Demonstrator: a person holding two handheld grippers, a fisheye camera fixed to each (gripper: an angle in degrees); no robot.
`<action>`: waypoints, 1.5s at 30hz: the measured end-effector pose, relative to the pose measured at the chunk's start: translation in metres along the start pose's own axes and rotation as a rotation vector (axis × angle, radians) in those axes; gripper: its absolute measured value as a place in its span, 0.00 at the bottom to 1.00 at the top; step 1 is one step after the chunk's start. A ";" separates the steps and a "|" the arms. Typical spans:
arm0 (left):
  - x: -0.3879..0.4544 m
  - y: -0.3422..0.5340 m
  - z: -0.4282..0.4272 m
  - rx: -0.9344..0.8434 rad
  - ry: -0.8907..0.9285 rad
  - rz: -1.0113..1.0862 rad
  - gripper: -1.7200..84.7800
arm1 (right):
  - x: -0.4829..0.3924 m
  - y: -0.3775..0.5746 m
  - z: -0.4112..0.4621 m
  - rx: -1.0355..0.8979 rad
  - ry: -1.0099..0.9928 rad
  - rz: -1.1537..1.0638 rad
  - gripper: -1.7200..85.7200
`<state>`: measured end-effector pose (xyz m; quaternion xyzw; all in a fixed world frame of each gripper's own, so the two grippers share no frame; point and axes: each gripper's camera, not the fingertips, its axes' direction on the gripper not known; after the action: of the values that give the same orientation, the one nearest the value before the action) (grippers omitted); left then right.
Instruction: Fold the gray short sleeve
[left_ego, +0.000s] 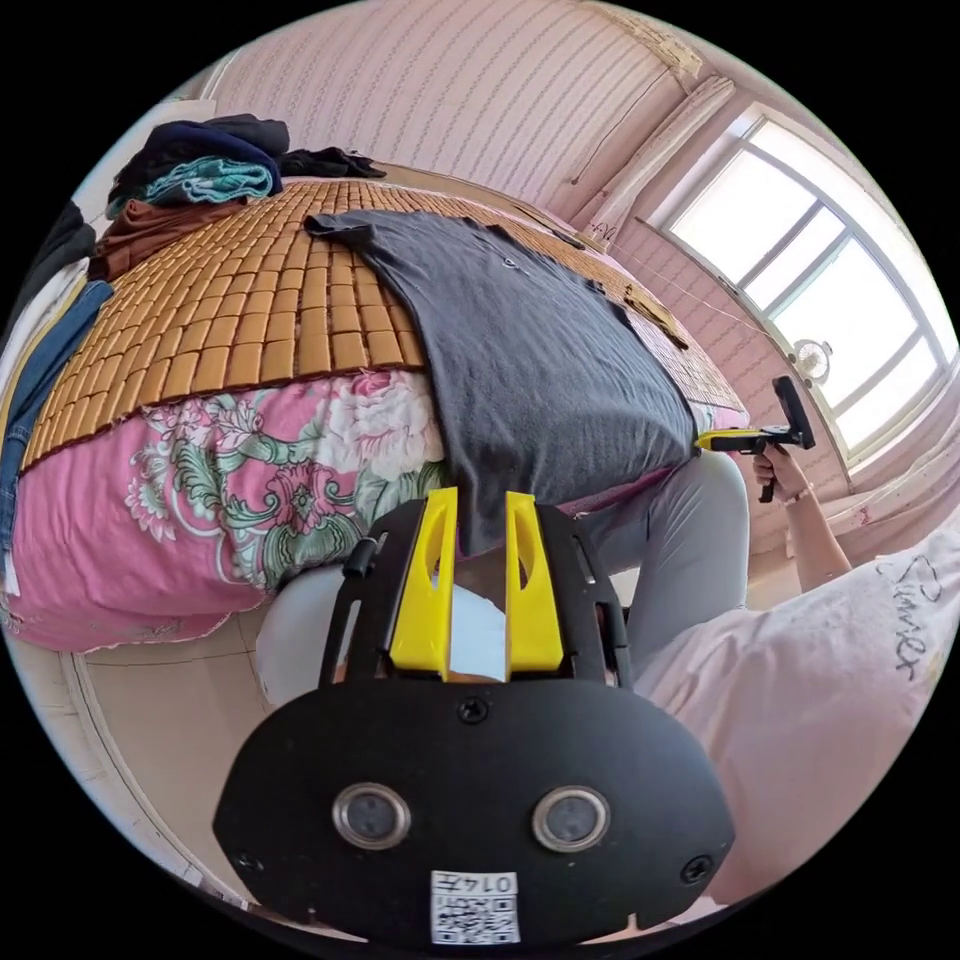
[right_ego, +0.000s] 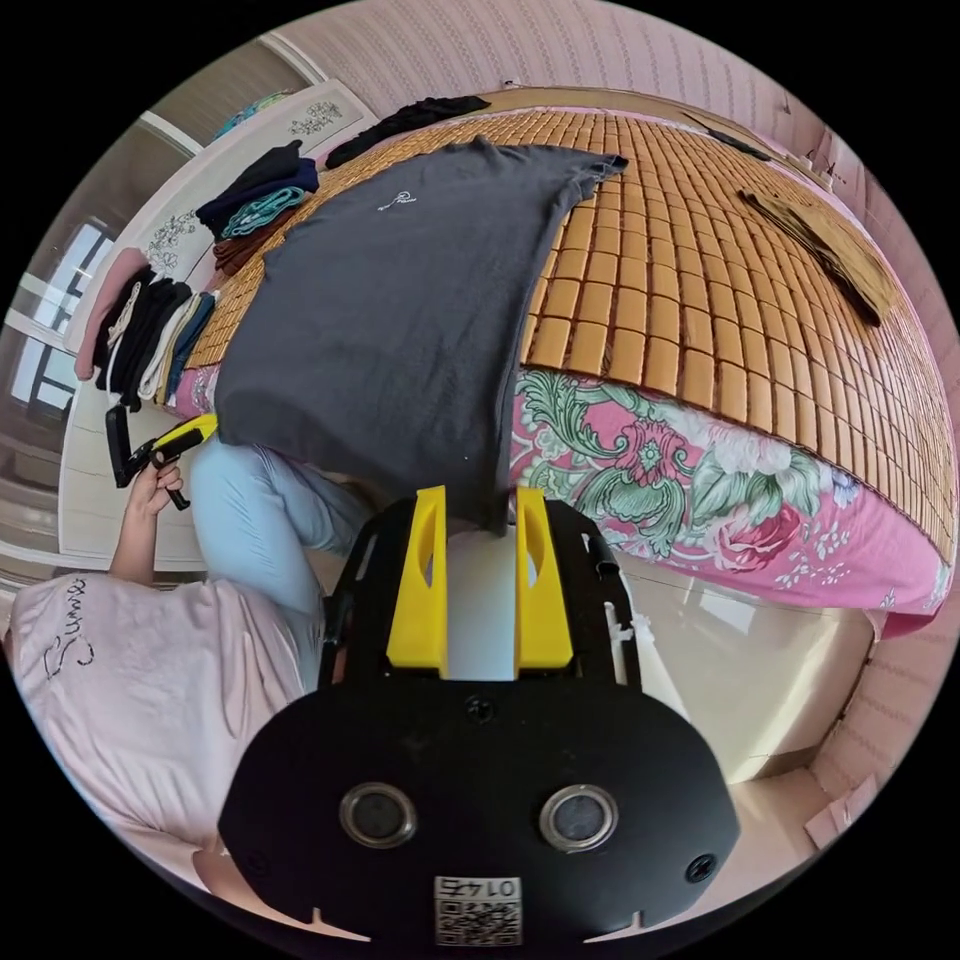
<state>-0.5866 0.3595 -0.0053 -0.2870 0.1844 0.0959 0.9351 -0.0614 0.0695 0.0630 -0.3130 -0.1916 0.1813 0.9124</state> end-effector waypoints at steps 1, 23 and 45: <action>0.001 -0.002 0.003 -0.014 -0.015 0.007 0.09 | 0.002 -0.004 0.008 -0.026 0.005 0.000 0.12; -0.016 0.019 -0.001 -0.031 -0.051 0.042 0.01 | 0.034 -0.001 0.052 -0.071 -0.056 0.018 0.03; -0.061 -0.140 0.012 0.256 -0.320 0.070 0.11 | -0.121 -0.207 0.100 0.170 -0.160 -0.451 0.07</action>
<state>-0.5994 0.2473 0.0985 -0.1405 0.0540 0.1487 0.9774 -0.1680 -0.0883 0.2402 -0.1689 -0.3123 0.0128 0.9348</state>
